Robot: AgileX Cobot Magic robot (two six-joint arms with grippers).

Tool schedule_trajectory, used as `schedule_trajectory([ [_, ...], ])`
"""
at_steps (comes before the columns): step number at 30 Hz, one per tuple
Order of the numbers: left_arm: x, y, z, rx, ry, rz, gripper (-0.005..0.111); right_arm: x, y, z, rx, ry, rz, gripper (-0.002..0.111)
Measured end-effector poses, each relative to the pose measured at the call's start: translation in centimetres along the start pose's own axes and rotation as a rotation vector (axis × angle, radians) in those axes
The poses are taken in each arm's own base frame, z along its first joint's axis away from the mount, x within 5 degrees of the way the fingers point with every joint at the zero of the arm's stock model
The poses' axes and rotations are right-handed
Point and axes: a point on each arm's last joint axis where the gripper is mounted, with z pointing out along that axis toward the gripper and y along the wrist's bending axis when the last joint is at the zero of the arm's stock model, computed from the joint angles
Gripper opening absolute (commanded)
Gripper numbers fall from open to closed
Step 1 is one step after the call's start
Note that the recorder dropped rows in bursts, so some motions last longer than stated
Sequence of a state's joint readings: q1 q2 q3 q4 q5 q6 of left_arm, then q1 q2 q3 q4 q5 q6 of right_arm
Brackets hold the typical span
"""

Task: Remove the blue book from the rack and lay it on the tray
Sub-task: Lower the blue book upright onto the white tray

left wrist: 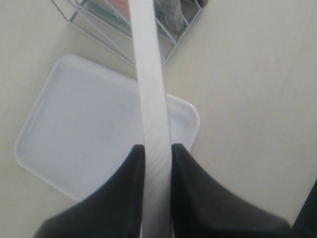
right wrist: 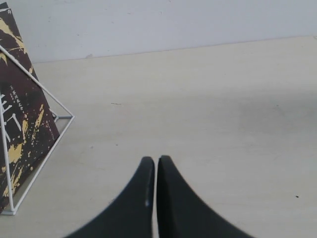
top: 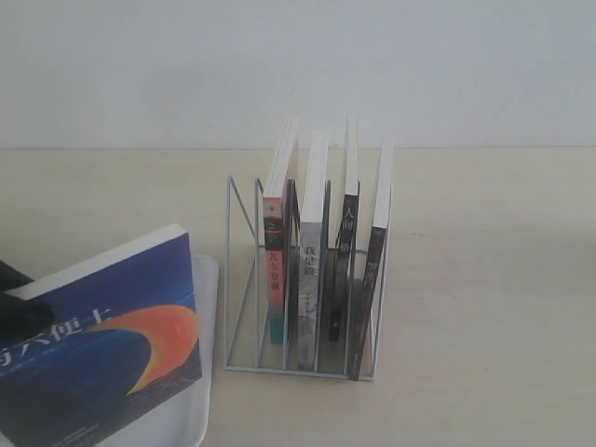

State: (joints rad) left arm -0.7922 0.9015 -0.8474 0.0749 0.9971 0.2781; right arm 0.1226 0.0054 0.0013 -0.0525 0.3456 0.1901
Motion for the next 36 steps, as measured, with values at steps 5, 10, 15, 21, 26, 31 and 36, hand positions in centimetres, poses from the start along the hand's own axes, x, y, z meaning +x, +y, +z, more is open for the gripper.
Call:
schedule_trajectory([
  [5,-0.5,0.3,0.0,-0.025,-0.056,-0.070,0.004,0.0,0.0,0.0,0.000,0.000,0.000,0.001],
  [10,-0.1,1.2,0.0,-0.061,-0.041,-0.131,0.004,0.0,0.0,0.0,0.000,0.000,0.000,0.001],
  [15,0.2,1.7,0.0,-0.052,-0.038,-0.116,0.004,0.0,0.0,0.0,0.000,0.000,0.000,0.001],
  [21,0.1,2.2,1.2,-0.007,0.001,-0.124,0.004,0.0,0.0,0.0,0.000,0.000,0.000,0.001],
  [26,0.1,2.9,2.2,0.027,0.029,-0.140,0.004,0.0,0.0,0.0,0.000,0.000,0.000,0.001],
  [31,0.1,3.6,2.9,0.082,0.013,-0.184,0.004,0.0,0.0,0.0,0.000,0.000,0.000,0.001],
  [36,0.8,4.9,3.6,0.072,0.042,-0.233,0.004,0.0,0.0,0.0,0.000,0.000,0.000,0.001],
])
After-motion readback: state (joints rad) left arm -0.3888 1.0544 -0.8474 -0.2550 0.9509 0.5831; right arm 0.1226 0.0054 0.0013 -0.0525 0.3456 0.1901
